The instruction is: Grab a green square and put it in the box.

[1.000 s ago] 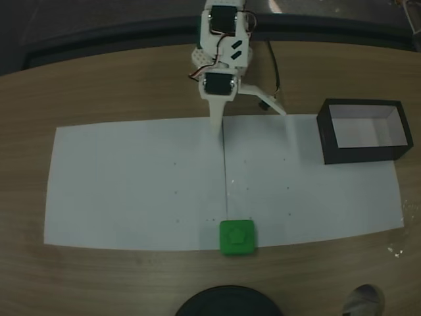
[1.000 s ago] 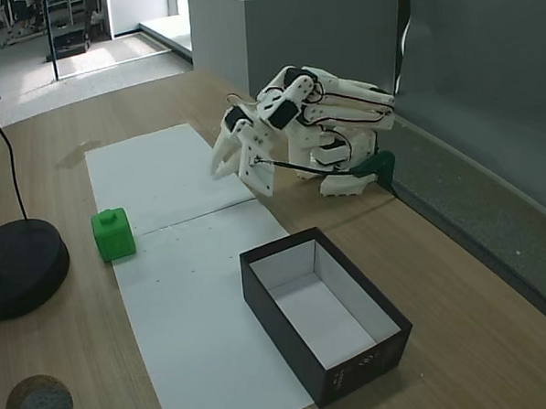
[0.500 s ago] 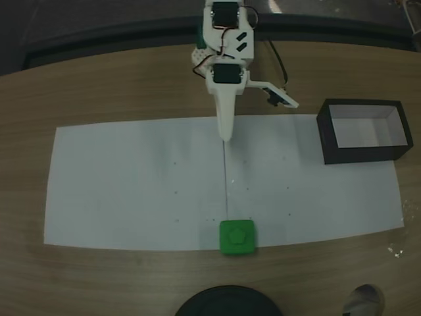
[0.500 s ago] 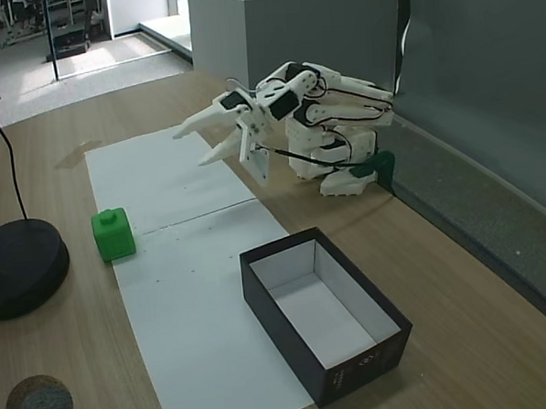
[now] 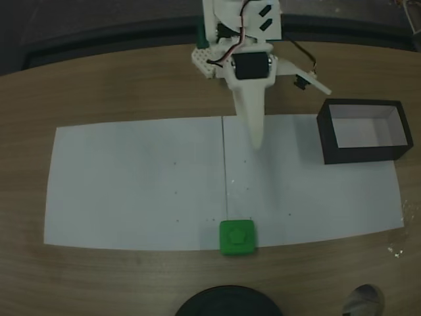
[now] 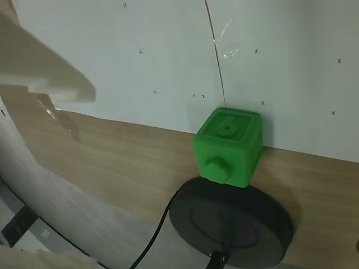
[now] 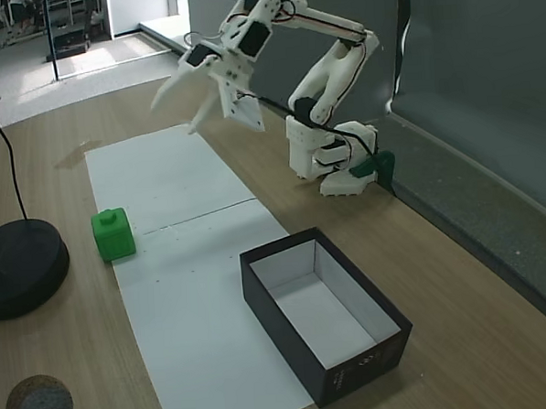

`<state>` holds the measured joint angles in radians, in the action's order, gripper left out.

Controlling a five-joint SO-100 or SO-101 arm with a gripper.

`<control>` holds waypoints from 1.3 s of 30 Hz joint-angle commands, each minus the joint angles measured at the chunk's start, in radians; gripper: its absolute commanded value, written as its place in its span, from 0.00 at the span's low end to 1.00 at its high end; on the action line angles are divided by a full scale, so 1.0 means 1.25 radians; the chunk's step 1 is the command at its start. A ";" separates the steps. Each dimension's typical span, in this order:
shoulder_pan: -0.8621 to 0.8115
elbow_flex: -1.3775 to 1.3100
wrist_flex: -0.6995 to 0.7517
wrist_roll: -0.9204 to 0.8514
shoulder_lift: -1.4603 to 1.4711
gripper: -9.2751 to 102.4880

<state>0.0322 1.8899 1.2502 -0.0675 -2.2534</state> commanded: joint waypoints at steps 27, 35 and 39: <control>-0.036 -1.095 0.272 0.066 1.122 0.38; -0.036 -1.131 0.270 0.066 1.178 0.31; -0.036 -1.131 0.269 0.066 1.171 0.16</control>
<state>-0.0077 0.5277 1.5877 0.0123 -0.7470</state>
